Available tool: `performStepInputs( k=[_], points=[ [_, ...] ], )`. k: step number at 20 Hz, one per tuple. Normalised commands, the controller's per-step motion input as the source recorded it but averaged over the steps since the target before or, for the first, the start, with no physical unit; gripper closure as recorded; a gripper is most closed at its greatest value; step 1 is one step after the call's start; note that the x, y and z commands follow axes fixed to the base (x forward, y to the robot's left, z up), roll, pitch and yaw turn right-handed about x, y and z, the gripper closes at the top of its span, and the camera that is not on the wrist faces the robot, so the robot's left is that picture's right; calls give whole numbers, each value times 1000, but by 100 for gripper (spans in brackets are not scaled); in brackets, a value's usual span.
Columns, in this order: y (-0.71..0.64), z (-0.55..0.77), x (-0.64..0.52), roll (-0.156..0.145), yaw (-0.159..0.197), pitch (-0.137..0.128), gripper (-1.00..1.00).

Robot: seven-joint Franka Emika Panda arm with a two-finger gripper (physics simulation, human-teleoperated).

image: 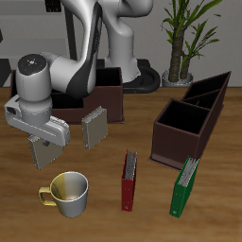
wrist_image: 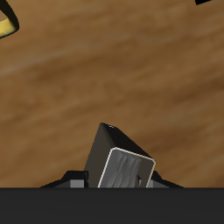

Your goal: Place the right yellow book into the left desk caddy's left compartment

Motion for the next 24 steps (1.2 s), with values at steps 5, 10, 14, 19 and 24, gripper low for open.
performStepInputs(
  k=[5,10,14,19,24],
  points=[
    [195,590,-107,-18,-37,-65,100],
    [173,631,-166,-48,-13,-43,100],
    [295,583,-174,-11,18,29,100],
    [566,658,-260,35,59,-14,100],
    [652,798,-405,5,74,-52,100]
  ],
)
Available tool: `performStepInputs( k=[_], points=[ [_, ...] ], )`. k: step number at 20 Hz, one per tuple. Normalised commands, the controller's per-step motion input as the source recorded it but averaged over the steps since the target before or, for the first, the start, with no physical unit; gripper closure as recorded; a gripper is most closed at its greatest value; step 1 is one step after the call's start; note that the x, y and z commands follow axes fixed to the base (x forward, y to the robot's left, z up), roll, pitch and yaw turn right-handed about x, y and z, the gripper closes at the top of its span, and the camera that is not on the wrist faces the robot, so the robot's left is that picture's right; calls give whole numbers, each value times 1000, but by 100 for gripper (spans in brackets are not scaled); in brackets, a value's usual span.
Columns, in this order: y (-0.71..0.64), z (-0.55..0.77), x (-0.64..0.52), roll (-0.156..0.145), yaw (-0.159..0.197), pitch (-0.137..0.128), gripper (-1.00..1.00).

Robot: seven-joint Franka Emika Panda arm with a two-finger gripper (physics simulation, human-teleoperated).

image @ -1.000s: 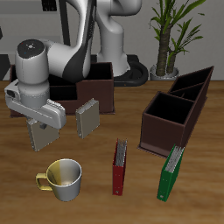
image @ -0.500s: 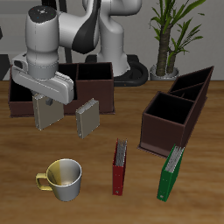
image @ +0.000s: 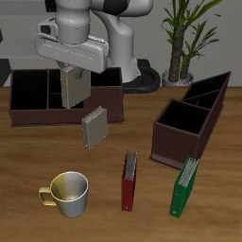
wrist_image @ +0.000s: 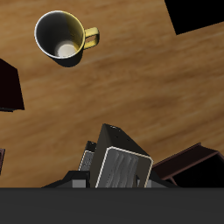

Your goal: Place the right yellow book into the left desk caddy's left compartment

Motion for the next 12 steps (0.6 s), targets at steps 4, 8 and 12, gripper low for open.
performStepInputs(
  k=[4,8,12],
  points=[
    [530,622,-441,-17,81,-68,100],
    [460,553,-447,-90,58,-78,100],
    [434,351,-415,-110,-2,-88,100]
  ],
)
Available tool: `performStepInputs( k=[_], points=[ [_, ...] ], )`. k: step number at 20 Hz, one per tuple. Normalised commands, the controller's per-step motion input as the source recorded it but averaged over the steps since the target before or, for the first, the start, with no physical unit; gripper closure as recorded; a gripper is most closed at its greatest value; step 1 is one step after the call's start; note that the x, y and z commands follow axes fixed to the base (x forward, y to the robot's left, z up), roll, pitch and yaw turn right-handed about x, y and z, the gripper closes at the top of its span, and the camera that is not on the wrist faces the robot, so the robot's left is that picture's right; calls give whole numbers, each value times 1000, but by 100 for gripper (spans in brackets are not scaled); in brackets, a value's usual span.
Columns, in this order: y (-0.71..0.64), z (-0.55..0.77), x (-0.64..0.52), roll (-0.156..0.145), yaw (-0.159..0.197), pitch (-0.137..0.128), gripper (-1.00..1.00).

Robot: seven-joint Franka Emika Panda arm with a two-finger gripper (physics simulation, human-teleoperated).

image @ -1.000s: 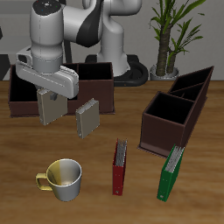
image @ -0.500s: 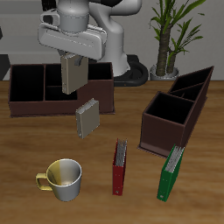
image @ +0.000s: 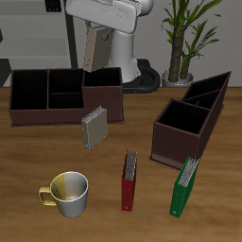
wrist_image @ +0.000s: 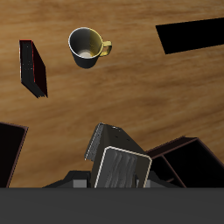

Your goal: Place the right yellow book into the left desk caddy's left compartment

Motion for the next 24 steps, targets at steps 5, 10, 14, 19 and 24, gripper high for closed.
performStepInputs(
  k=[5,10,14,19,24],
  points=[
    [689,277,-503,17,-12,-72,100],
    [357,109,-293,-24,-10,-39,100],
    [286,-84,-142,-28,-15,6,100],
    [306,-181,-236,-12,-69,21,100],
    [270,-58,-193,4,17,-33,100]
  ],
)
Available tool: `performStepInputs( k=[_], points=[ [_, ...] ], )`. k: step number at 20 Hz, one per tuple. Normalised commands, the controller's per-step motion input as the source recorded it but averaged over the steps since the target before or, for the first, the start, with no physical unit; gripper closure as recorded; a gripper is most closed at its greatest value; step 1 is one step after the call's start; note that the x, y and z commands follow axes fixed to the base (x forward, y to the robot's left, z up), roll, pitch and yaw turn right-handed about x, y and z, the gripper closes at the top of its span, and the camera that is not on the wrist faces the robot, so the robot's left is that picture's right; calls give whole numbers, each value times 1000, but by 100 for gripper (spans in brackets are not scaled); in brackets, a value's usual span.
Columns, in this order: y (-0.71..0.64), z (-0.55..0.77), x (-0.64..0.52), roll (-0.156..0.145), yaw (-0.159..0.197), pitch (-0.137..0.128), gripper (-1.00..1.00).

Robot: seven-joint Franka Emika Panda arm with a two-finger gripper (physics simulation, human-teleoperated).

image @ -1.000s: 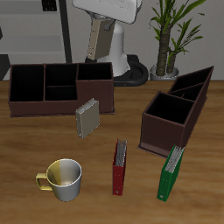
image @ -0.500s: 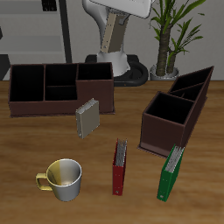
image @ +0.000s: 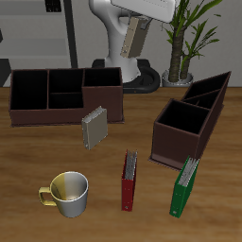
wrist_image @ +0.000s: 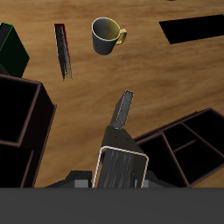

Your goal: Place the right yellow book into the left desk caddy's left compartment

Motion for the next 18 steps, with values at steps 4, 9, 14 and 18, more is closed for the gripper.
performStepInputs(
  k=[4,9,14,18],
  points=[
    [269,-22,-193,26,26,-16,100],
    [329,-101,-124,66,38,9,100],
    [255,-255,-122,25,28,21,100],
    [406,-228,-187,37,53,8,100]
  ],
)
